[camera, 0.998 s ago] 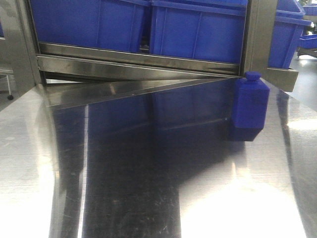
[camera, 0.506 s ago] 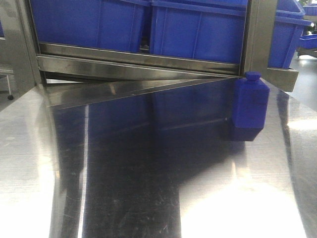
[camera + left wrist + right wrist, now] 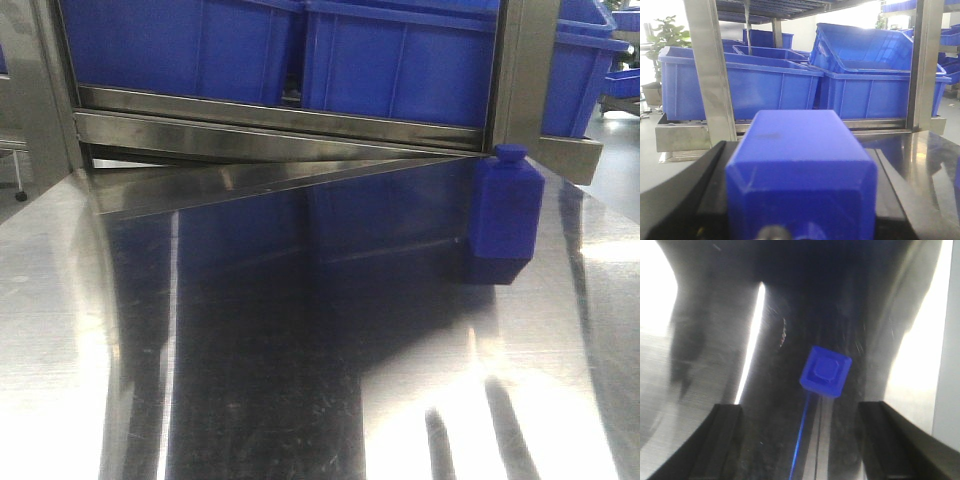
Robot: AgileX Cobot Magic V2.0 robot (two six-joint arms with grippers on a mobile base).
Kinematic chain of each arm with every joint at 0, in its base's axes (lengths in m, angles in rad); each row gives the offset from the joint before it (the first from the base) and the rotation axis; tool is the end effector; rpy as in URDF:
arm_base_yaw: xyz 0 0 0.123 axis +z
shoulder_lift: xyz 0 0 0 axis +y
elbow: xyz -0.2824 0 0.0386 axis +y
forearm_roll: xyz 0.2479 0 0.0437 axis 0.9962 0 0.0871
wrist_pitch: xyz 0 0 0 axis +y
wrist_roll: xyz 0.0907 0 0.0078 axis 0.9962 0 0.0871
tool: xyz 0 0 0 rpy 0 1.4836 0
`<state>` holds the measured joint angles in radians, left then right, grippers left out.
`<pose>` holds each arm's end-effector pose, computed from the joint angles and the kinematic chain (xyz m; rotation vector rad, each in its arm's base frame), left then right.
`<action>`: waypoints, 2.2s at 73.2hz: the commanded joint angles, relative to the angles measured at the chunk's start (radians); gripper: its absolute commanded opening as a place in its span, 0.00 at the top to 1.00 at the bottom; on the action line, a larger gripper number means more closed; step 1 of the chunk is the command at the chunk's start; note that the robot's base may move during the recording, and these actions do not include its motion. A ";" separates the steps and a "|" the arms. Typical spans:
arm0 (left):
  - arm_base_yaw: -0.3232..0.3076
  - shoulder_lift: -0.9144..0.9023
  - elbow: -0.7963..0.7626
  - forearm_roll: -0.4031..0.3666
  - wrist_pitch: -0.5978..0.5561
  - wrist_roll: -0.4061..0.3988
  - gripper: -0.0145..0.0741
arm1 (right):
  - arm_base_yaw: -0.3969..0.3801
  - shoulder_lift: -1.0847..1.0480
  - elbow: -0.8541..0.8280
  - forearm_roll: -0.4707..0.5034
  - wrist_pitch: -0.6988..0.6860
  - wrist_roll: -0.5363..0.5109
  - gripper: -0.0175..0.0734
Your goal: Pick and sort blue part to right shelf
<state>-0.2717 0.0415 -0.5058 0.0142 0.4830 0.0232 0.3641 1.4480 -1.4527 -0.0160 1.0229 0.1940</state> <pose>0.0121 -0.0027 0.3295 0.2252 1.4881 -0.1848 0.2861 0.1077 0.3798 -0.2183 2.5047 0.2096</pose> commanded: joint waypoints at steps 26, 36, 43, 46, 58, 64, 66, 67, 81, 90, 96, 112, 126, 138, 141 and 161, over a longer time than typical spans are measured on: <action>-0.002 0.013 -0.025 0.000 -0.103 -0.010 0.48 | -0.010 0.332 -0.170 -0.130 0.071 0.120 0.21; -0.002 0.013 -0.025 0.000 -0.103 -0.010 0.48 | -0.012 0.401 -0.170 -0.129 0.053 0.123 0.21; -0.002 0.013 -0.025 0.000 -0.103 -0.010 0.48 | -0.012 0.439 -0.170 -0.129 0.034 0.125 0.21; -0.002 0.013 -0.025 0.000 -0.103 -0.010 0.48 | -0.012 0.453 -0.170 -0.128 0.026 0.125 0.21; -0.002 0.013 -0.025 0.000 -0.103 -0.010 0.48 | -0.012 0.475 -0.170 -0.123 0.017 0.125 0.28; -0.002 0.013 -0.025 0.000 -0.103 -0.010 0.48 | -0.012 0.473 -0.170 -0.123 0.018 0.125 0.44; -0.002 0.013 -0.025 0.000 -0.103 -0.010 0.48 | -0.012 0.472 -0.170 -0.123 0.018 0.125 0.48; -0.002 0.013 -0.025 0.000 -0.103 -0.010 0.48 | -0.012 0.470 -0.170 -0.123 0.018 0.125 0.50; -0.002 0.013 -0.025 0.000 -0.103 -0.010 0.48 | -0.009 0.398 -0.170 -0.123 -0.002 0.125 0.56; -0.002 0.013 -0.025 0.000 -0.103 -0.010 0.48 | -0.003 0.297 -0.155 -0.123 -0.037 0.125 0.56; -0.002 0.013 -0.025 0.000 -0.103 -0.010 0.48 | 0.003 0.198 -0.102 -0.139 -0.094 0.124 0.56; -0.002 0.013 -0.025 0.000 -0.103 -0.010 0.48 | 0.004 -0.059 0.149 -0.143 -0.268 0.072 0.56; -0.002 0.013 -0.025 0.000 -0.103 -0.010 0.48 | 0.004 -0.325 0.462 -0.143 -0.452 0.052 0.56; -0.002 0.013 -0.025 0.000 -0.103 -0.010 0.48 | 0.004 -0.551 0.740 -0.143 -0.624 0.046 0.56; -0.002 0.013 -0.025 0.000 -0.103 -0.010 0.48 | 0.004 -0.617 0.799 -0.144 -0.657 0.046 0.56; -0.002 0.013 -0.025 0.000 -0.103 -0.010 0.48 | 0.004 -0.961 0.997 -0.164 -0.714 0.046 0.56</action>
<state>-0.2717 0.0415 -0.5058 0.0142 0.4830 0.0232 0.3695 0.5742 -0.4445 -0.1484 0.4141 0.2490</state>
